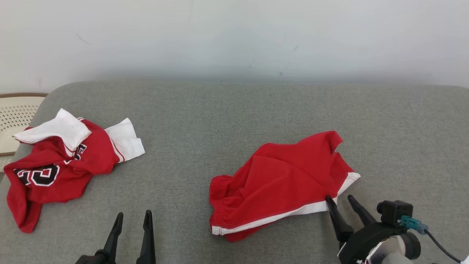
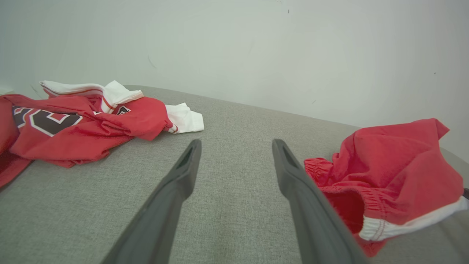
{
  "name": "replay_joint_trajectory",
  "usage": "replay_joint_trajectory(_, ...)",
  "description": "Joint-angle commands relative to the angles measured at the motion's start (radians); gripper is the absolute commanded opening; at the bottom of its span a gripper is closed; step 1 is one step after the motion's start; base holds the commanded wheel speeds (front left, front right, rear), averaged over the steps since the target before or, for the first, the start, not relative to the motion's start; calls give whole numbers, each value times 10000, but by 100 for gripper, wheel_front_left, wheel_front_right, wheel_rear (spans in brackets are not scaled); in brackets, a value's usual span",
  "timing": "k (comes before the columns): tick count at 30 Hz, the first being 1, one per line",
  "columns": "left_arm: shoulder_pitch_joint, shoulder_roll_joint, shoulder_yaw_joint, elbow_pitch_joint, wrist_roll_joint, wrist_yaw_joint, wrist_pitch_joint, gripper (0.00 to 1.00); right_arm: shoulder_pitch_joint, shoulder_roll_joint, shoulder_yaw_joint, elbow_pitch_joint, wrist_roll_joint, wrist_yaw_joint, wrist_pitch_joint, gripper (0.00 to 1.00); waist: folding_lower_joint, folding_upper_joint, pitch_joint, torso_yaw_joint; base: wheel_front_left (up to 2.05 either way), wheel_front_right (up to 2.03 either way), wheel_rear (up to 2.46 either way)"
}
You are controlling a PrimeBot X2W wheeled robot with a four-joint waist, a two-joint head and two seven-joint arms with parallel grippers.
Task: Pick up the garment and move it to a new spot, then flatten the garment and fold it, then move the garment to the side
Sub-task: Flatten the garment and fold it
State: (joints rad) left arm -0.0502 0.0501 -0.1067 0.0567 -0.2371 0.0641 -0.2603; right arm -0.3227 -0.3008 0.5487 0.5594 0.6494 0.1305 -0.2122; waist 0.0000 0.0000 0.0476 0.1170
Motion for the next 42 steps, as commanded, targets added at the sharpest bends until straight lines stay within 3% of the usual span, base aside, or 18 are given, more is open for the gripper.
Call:
replay_joint_trajectory(1,90,6,15,29,83,0,-30,100,-12,68,52,72,62,4,-13,100,0,0,-6,40,0,0,0)
replay_joint_trajectory(2,88,6,1,37,89,-8,-30,100,-60,69,60,198,67,4,-7,100,0,0,-6,74,0,0,0)
replay_joint_trajectory(3,87,6,7,38,96,-13,-30,100,-111,115,69,321,139,4,-7,87,0,0,-5,92,0,0,0)
replay_joint_trajectory(4,86,6,6,39,105,-20,-30,100,-153,178,89,440,211,4,-13,45,0,0,-4,112,0,0,0)
replay_joint_trajectory(5,82,6,8,45,113,-28,-30,100,-207,219,133,566,228,4,-35,31,0,0,0,132,0,0,0)
replay_joint_trajectory(6,75,6,14,51,118,-39,-30,100,-263,261,176,678,280,4,-63,0,0,0,6,147,0,0,0)
replay_joint_trajectory(13,115,6,102,91,139,-25,-30,100,-562,291,551,907,440,4,-292,0,0,0,-45,115,0,0,0)
replay_joint_trajectory(21,289,6,129,36,98,30,-30,100,-271,-86,399,-413,-555,4,-420,0,0,0,-176,-20,0,0,0)
replay_joint_trajectory(27,329,6,142,16,52,47,-31,100,347,-95,48,-2019,-1583,4,417,0,0,0,-164,-73,0,0,0)
replay_joint_trajectory(33,224,6,118,35,51,34,-31,100,1432,348,-78,-3764,-2237,4,1695,0,0,0,-101,-59,0,0,0)
replay_joint_trajectory(41,182,6,147,72,84,63,-31,100,2092,543,10,-4122,-2085,4,2257,0,0,0,-58,-67,0,0,0)
replay_joint_trajectory(42,187,6,157,77,88,69,-31,100,2100,581,26,-4121,-1972,4,2175,12,0,0,-51,-84,0,0,0)
